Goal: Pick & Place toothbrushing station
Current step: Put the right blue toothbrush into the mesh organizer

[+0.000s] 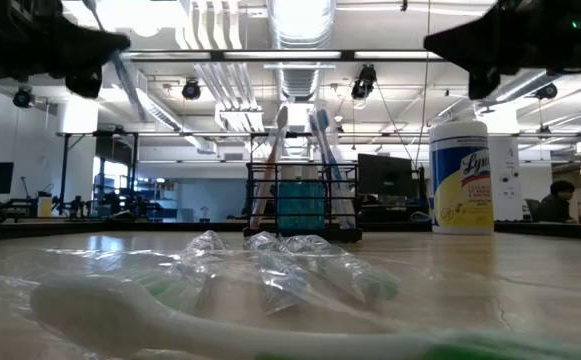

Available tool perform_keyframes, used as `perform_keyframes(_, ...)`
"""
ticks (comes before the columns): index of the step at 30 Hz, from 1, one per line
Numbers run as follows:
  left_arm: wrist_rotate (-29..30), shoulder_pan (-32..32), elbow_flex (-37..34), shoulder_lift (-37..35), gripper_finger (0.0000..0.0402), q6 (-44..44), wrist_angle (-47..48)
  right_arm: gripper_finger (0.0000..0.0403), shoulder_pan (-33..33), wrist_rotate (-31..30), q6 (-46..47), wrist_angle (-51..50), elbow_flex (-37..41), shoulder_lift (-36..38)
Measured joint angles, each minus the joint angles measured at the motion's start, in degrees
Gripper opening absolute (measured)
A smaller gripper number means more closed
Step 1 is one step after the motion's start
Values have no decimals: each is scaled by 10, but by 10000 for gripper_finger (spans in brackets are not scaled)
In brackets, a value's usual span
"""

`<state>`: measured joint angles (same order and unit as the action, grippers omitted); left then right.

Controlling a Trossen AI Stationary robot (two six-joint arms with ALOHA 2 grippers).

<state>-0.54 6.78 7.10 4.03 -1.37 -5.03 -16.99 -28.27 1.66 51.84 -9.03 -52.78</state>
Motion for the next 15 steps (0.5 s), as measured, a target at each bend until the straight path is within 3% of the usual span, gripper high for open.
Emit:
perform_keyframes(8,37,0,-8,-40,22,-4,62,8,0,0,-16,75,83,37)
perform_keyframes(15,37,0,-41,-40,22,-5,50,8,0,1,-68,68,85,87)
